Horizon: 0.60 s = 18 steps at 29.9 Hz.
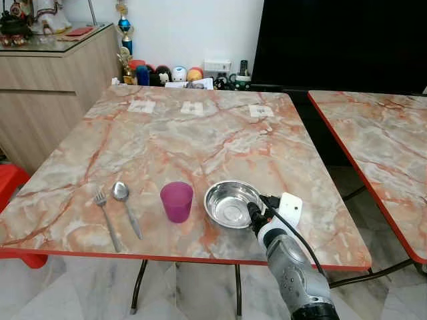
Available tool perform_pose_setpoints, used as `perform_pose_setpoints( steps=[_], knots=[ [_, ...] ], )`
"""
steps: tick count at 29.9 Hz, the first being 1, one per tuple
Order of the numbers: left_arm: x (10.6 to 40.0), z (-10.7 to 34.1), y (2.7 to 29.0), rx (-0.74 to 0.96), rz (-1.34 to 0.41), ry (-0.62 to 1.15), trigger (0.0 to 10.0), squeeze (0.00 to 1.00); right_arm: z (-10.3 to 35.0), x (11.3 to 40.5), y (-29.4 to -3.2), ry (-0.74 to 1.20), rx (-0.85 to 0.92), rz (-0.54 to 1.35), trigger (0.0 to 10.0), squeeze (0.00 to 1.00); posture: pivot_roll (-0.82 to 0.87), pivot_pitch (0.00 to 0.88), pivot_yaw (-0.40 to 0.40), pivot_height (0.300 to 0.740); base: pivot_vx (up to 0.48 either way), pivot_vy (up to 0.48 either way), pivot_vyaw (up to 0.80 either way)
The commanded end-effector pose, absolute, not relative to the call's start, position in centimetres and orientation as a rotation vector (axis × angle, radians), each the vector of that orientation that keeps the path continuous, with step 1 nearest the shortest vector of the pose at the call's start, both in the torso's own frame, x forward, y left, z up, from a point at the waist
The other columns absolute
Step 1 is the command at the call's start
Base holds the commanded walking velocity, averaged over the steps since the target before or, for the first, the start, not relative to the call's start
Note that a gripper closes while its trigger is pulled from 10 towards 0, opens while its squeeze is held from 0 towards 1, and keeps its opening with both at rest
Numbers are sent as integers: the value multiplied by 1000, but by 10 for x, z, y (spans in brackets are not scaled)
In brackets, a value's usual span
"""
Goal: Setting the table
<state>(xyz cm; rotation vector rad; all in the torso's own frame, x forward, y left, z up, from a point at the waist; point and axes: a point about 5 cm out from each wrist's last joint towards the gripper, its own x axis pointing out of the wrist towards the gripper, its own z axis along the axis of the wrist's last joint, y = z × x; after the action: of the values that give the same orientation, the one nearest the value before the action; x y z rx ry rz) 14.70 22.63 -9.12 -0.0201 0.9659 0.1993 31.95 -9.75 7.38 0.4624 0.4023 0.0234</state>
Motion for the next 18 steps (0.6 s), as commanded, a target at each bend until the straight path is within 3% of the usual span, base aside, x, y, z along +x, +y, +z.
perform_pose_setpoints(
  steps=[1,2,6,7,9,10,11,12,18],
  knots=[
    [141,-94,225,-15,190,1000,10000,0,72,320,-97,424,482,23,1373,0,27,0,-44,740,0,0,0],
    [141,-94,225,-16,191,1000,10000,0,72,320,-97,427,485,22,0,0,27,0,-44,740,0,0,0],
    [141,-94,225,-19,191,1001,10000,0,70,320,-95,446,489,26,0,0,28,0,-45,740,0,0,0],
    [142,-94,225,-20,192,1001,10000,0,70,320,-95,447,491,26,1216,0,29,0,-45,740,0,0,0],
    [142,-94,225,-20,193,1001,10000,0,70,320,-94,448,493,27,1176,0,30,0,-45,740,0,0,0],
    [142,-94,225,-22,196,1000,10000,0,70,320,-94,448,496,28,2510,0,30,0,-46,740,0,0,0],
    [142,-94,225,-22,197,1000,10000,0,70,321,-94,448,498,28,2510,0,30,0,-46,740,0,0,0],
    [142,-94,225,-22,198,1000,10000,0,70,321,-94,448,501,26,0,0,30,0,-46,740,0,0,0],
    [142,-94,225,-23,201,999,10000,0,70,321,-94,450,506,13,0,0,30,0,-45,740,0,0,0]
  ],
)
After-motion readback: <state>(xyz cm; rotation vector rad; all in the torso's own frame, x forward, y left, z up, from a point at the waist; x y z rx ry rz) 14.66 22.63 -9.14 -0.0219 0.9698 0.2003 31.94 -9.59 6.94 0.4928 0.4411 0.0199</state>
